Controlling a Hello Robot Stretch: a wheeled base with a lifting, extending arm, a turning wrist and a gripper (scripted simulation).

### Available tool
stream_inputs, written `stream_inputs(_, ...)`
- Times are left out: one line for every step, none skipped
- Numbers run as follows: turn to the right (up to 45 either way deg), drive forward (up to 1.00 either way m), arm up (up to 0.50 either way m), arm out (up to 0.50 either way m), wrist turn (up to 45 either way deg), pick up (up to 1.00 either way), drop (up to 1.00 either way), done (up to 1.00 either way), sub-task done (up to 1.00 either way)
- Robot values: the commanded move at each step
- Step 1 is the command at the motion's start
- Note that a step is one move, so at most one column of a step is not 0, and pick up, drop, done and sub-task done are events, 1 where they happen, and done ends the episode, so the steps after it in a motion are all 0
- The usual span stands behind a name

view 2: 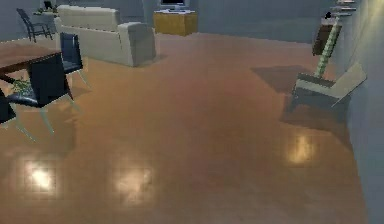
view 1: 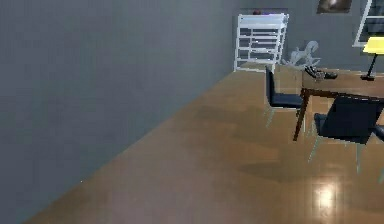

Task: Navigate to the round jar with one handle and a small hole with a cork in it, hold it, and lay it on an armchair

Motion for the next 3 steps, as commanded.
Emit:
stream_inputs(0.0, 1.00, 0.00, 0.00, 0.0, 0.00, 0.00, 0.00, 0.00)
stream_inputs(3.0, 0.00, 0.00, 0.00, 0.0, 0.00, 0.00, 0.00, 0.00)
stream_inputs(0.0, 1.00, 0.00, 0.00, 0.0, 0.00, 0.00, 0.00, 0.00)
